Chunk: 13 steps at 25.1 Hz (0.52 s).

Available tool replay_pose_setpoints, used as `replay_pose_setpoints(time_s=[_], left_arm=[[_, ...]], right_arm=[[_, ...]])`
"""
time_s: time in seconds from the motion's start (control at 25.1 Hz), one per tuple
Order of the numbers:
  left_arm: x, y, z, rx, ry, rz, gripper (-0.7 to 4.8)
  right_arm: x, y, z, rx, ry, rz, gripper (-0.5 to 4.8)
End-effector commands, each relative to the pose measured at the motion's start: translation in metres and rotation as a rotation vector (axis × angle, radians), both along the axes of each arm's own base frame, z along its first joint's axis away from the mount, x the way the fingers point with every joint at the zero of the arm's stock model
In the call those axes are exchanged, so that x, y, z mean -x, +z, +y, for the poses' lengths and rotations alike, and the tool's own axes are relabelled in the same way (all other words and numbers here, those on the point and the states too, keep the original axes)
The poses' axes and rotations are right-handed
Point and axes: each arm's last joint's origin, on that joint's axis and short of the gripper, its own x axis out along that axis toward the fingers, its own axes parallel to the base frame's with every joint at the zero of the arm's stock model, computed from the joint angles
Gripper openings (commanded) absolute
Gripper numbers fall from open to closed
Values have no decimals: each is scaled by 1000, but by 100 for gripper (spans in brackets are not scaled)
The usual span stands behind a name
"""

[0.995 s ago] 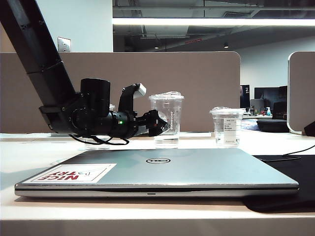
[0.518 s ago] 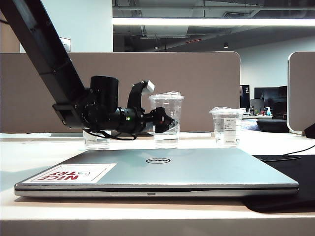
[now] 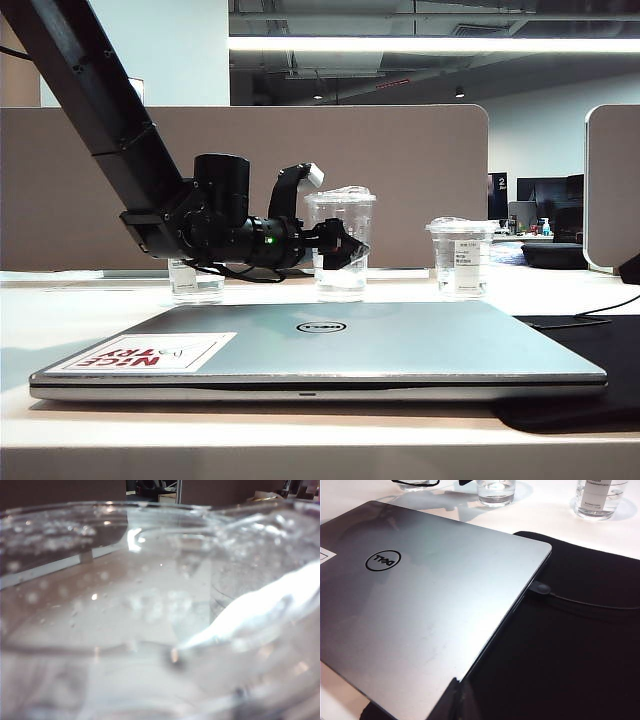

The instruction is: Pick up the coffee cup on the middle and place it on the left side of the laptop.

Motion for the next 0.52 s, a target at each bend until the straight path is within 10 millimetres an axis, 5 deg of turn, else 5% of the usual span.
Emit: replay_pose_setpoints(time_s=[0.04, 0.16, 0.32, 0.52], left_arm=[[-2, 4, -1, -20, 7, -38, 479], [-3, 6, -1, -18, 5, -44, 479], [-3, 7, -2, -16, -11, -46, 354], [-3, 8, -2, -15, -12, -48, 340]], right_arm=[[0, 0, 0, -5, 2, -12, -5], [0, 0, 0, -5, 2, -13, -5], [0, 0, 0, -5, 2, -12, -5], [0, 0, 0, -5, 2, -12, -5]])
